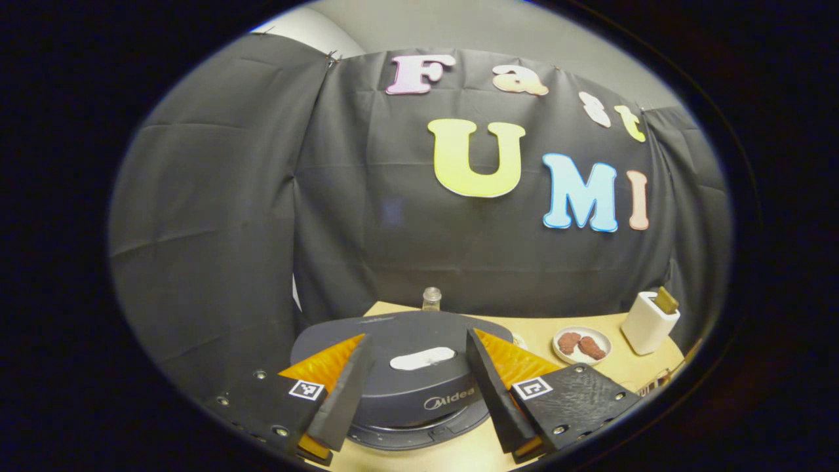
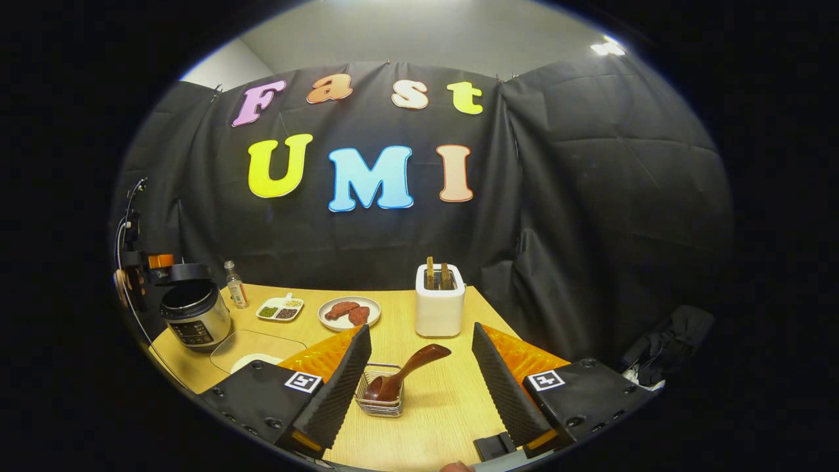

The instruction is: Close the left gripper, press the button to open the rice cooker; take a wooden spoon from the chopstick holder with the right hand, scoop a spoonful of rice and pour it into the rice cooker, then put the wooden spoon back into the chopstick holder.

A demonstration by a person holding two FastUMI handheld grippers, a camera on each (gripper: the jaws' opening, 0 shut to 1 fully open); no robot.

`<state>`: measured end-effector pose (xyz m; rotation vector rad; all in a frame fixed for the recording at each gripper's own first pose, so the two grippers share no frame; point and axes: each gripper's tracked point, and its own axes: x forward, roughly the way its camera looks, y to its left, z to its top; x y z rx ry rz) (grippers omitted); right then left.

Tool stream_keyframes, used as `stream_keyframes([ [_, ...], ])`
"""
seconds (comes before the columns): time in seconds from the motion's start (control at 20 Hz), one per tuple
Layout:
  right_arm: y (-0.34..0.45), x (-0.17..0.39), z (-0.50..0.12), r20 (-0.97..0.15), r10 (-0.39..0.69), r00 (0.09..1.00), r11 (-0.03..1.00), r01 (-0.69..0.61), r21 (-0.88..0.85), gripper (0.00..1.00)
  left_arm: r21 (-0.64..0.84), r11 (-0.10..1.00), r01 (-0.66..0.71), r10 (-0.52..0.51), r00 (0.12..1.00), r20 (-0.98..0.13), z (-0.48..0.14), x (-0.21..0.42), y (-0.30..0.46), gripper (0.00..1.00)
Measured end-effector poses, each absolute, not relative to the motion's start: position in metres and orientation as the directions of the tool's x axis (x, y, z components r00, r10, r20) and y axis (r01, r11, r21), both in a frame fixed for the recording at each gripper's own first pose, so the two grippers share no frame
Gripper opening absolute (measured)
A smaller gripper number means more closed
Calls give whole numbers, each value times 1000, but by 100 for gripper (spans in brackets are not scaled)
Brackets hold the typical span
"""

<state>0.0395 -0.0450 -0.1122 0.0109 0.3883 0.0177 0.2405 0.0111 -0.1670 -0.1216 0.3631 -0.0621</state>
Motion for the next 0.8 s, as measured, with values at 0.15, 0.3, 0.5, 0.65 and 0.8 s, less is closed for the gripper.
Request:
stream_keyframes([
  [0.15,-41,39,-114,-383,28,923,1000,-24,14,98,-128,991,42,-86,930,-359,-176,234,7,89],
  [0.3,-38,39,-114,-384,34,923,999,-31,14,98,-124,991,47,-89,930,-357,-182,230,5,88],
  [0.5,-31,39,-117,-387,44,921,999,-39,19,98,-112,992,61,-99,922,-375,-201,219,0,88],
  [0.65,-27,40,-117,-389,48,920,999,-42,22,98,-95,993,75,-106,915,-388,-216,213,-5,88],
  [0.8,-24,41,-117,-389,50,920,999,-44,24,98,-70,994,82,-102,920,-380,-223,209,-8,89],
])
